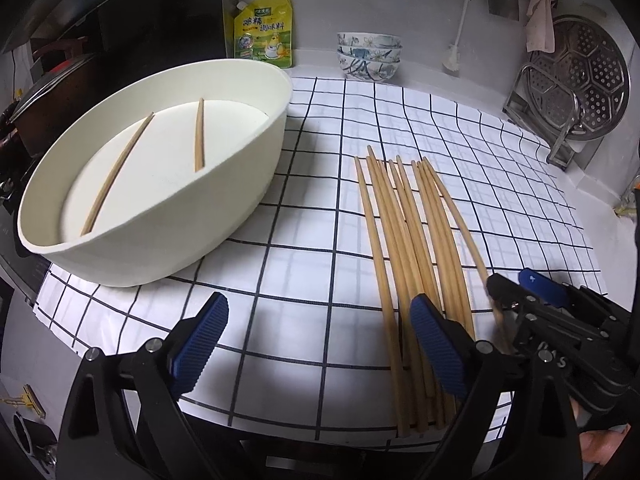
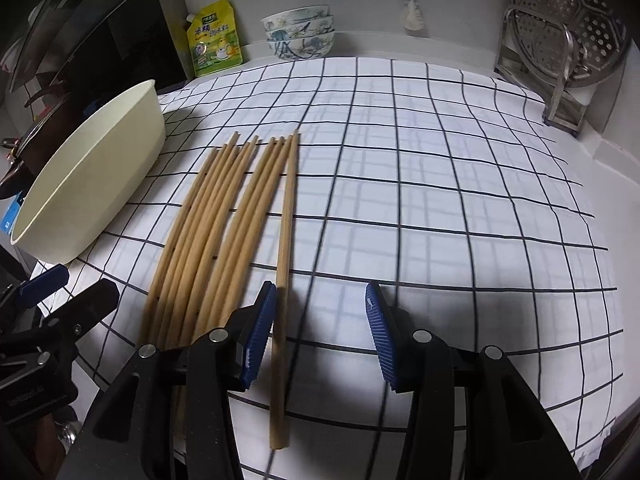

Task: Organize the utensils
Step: 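Close the right tool on a separated chopstick while the left tool grasps another chopstick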

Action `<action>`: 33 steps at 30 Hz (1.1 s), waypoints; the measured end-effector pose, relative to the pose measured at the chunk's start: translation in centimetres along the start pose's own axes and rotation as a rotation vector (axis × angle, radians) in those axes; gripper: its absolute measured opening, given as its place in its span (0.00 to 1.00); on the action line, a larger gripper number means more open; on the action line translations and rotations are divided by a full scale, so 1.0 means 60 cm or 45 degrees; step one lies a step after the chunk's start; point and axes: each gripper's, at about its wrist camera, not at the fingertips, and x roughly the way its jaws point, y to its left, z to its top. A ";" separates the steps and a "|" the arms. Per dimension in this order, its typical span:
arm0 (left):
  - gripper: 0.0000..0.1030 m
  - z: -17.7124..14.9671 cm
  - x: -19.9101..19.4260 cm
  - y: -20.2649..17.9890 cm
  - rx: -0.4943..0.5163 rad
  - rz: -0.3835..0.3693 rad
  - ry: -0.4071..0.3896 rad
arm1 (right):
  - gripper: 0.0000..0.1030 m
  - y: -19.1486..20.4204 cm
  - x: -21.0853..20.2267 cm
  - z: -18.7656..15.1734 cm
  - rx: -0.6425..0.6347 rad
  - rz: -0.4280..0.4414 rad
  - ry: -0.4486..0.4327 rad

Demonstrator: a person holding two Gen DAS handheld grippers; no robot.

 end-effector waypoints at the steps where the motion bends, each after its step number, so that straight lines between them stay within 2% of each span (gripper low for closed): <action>1: 0.88 -0.001 0.004 -0.003 0.005 0.006 0.006 | 0.43 -0.006 -0.002 -0.001 0.007 -0.005 -0.001; 7: 0.88 -0.002 0.020 -0.013 0.031 0.042 0.009 | 0.43 -0.038 -0.011 -0.006 0.052 -0.040 -0.007; 13: 0.88 -0.003 0.040 -0.010 0.032 0.079 0.032 | 0.43 -0.047 -0.014 -0.004 0.069 -0.014 -0.011; 27: 0.89 -0.002 0.060 -0.011 0.003 0.078 0.042 | 0.45 -0.006 0.011 0.011 -0.132 -0.096 -0.024; 29: 0.82 0.001 0.060 -0.015 0.010 0.074 0.036 | 0.45 -0.001 0.013 0.011 -0.149 -0.090 -0.027; 31: 0.66 0.002 0.056 -0.023 0.034 0.059 0.023 | 0.40 0.001 0.012 0.010 -0.164 -0.078 -0.034; 33: 0.55 0.002 0.053 -0.034 0.062 0.041 0.015 | 0.33 0.006 0.012 0.009 -0.180 -0.065 -0.035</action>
